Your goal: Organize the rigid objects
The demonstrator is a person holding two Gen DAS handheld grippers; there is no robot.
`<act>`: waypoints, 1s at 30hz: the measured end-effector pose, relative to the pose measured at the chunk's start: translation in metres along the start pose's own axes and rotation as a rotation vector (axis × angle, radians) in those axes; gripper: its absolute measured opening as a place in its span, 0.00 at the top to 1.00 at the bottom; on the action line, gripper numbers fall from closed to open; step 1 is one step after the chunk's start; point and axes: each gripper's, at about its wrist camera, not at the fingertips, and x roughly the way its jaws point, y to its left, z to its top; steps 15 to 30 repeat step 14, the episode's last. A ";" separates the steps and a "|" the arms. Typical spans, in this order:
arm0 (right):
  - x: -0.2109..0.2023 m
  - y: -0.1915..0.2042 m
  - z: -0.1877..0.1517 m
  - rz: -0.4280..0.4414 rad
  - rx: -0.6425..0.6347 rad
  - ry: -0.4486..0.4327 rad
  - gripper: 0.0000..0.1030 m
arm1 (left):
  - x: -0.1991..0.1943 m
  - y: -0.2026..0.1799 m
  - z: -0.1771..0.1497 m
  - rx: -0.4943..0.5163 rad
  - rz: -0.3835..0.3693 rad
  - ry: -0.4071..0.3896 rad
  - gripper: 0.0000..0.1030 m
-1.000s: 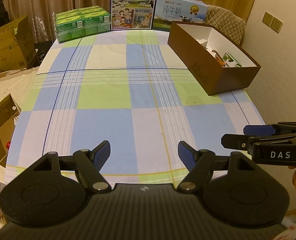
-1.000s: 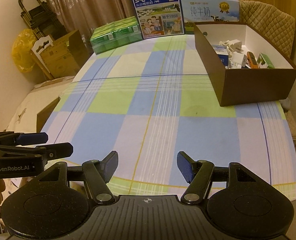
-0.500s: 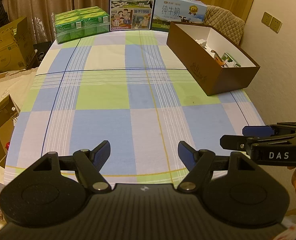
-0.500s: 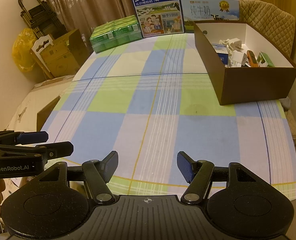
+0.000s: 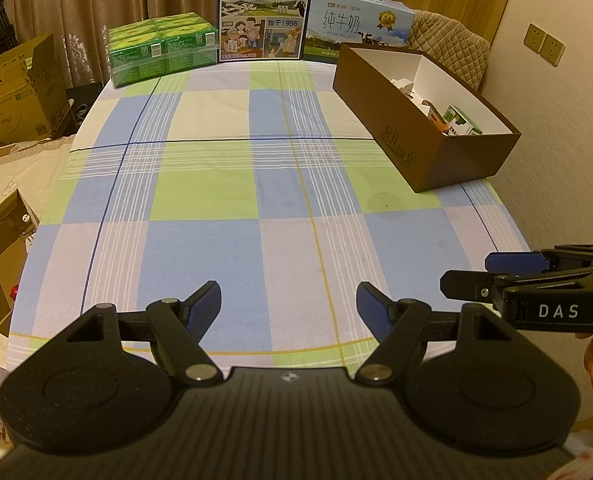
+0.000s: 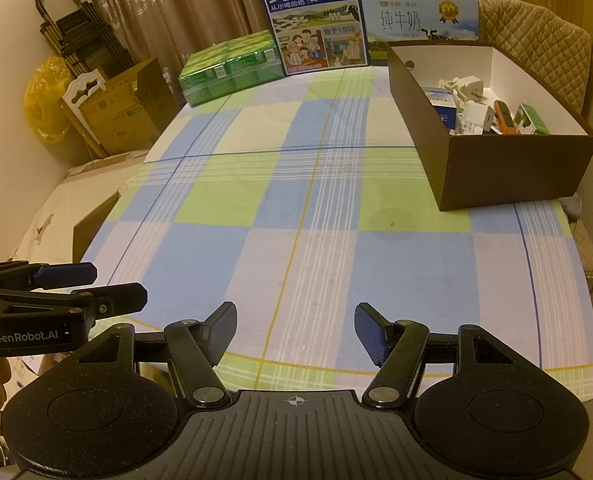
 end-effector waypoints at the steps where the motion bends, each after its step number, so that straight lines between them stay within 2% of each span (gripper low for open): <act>1: 0.000 0.000 0.000 0.000 0.000 0.000 0.39 | 0.000 -0.001 0.001 0.001 0.000 0.000 0.31; 30: 0.001 -0.004 0.001 -0.001 0.002 0.004 0.39 | 0.006 -0.005 0.007 0.001 -0.004 0.005 0.31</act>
